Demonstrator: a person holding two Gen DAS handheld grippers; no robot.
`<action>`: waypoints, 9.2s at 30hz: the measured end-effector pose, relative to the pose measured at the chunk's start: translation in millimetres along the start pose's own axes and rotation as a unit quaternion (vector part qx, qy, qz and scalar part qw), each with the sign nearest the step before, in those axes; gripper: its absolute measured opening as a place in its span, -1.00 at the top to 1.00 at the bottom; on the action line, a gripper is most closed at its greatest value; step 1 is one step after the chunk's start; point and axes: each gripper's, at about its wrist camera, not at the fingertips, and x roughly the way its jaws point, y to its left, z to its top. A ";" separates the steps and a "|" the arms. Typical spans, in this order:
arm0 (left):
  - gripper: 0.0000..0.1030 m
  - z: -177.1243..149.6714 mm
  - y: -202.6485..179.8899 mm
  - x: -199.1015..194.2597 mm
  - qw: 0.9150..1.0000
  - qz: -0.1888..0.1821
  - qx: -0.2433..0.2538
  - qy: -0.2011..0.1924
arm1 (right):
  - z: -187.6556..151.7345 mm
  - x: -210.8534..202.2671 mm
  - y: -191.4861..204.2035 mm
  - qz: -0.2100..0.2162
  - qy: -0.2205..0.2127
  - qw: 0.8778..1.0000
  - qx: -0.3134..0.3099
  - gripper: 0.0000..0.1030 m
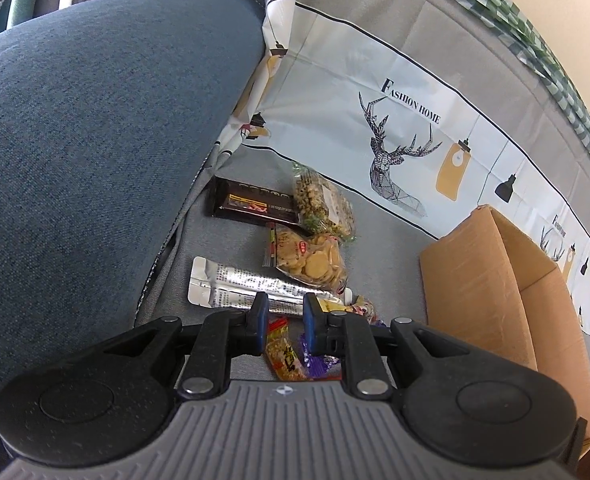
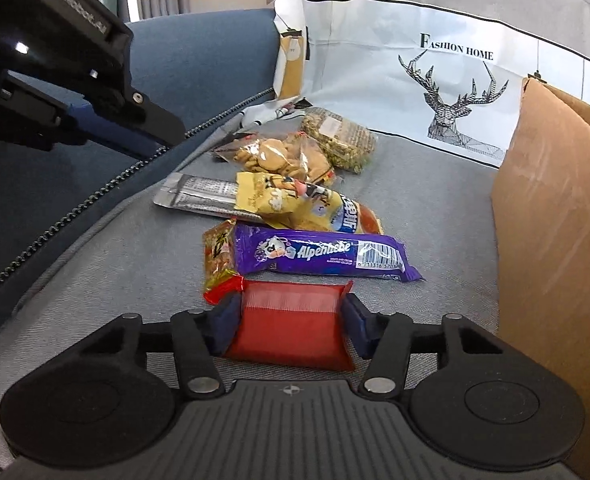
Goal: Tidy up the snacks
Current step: 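Grasp the yellow snack bar with the left gripper while the right gripper grasps the red wafer pack, then lift the yellow bar with the left gripper while the right gripper carries the red pack toward the box, then hold the yellow bar and red pack above the box with both grippers, then open both grippers to drop the yellow bar and red pack into the box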
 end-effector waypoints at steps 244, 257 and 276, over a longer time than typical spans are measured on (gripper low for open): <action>0.85 -61.8 -259.6 8.3 0.961 -0.222 0.125 -0.106 | 11.9 -208.5 -230.4 -0.222 -0.150 0.962 0.057 -0.10; 0.67 -62.3 -262.3 7.1 0.957 -0.239 0.130 -0.100 | 12.0 -206.8 -231.9 -0.223 -0.144 0.962 0.056 -0.32; -0.33 -62.7 -236.8 -11.3 0.958 -0.230 0.145 -0.095 | 24.4 -195.6 -207.2 -0.211 -0.145 0.963 0.082 -0.55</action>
